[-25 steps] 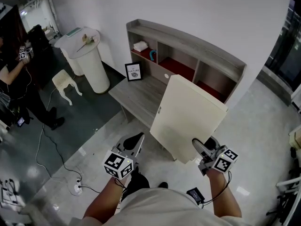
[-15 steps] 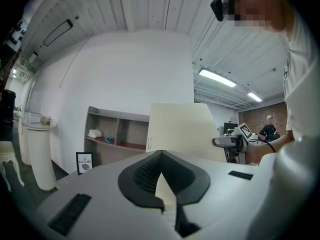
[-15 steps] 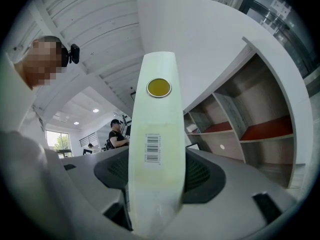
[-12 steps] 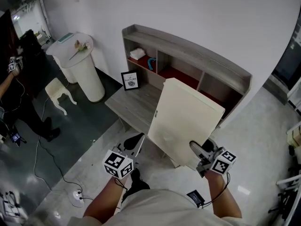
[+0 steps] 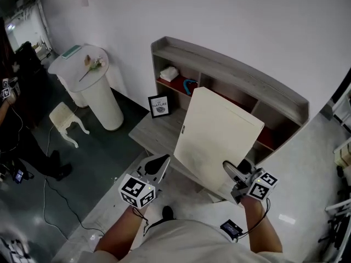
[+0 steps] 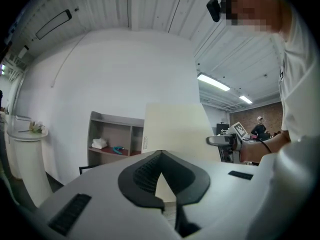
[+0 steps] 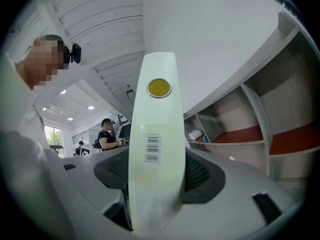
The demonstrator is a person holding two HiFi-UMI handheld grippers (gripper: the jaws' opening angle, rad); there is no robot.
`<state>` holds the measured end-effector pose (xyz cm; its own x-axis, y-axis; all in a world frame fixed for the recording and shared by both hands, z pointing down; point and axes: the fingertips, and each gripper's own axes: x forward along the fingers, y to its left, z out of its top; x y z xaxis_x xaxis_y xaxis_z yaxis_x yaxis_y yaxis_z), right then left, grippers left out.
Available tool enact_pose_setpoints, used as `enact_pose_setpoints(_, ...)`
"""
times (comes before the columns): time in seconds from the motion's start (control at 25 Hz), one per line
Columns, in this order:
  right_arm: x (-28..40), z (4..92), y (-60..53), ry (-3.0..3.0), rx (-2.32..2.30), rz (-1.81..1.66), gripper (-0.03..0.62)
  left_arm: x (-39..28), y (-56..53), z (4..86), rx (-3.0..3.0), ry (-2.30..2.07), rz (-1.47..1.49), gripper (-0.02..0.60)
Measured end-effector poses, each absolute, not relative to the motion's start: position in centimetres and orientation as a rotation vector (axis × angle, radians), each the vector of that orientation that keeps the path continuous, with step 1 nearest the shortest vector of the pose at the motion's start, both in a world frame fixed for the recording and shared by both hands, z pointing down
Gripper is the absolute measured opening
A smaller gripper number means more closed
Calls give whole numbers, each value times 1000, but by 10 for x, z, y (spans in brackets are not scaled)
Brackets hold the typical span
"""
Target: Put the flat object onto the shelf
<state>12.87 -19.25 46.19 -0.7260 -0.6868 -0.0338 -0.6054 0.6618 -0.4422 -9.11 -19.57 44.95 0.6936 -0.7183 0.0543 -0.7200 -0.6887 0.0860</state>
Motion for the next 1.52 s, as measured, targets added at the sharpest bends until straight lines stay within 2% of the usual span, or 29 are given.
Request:
enact_pose_setpoints(0.24, 75, 454, -226, 2667, -1093, -568, 288, -147, -233, 448, 2816, -1155, 16, 12)
enact_pose_setpoints(0.52, 39, 450, -245, 2670, -1105, -556, 288, -180, -258, 450, 2832, -1121, 23, 12)
enact_pose_setpoints(0.96, 35, 434, -306, 2717, -1076, -512, 288, -178, -311, 438, 2853, -1128, 10, 12)
enact_pose_setpoints(1.52, 63, 353, -411, 2761, -992, -297, 288, -153, -405, 397, 2914, -1172, 11, 12)
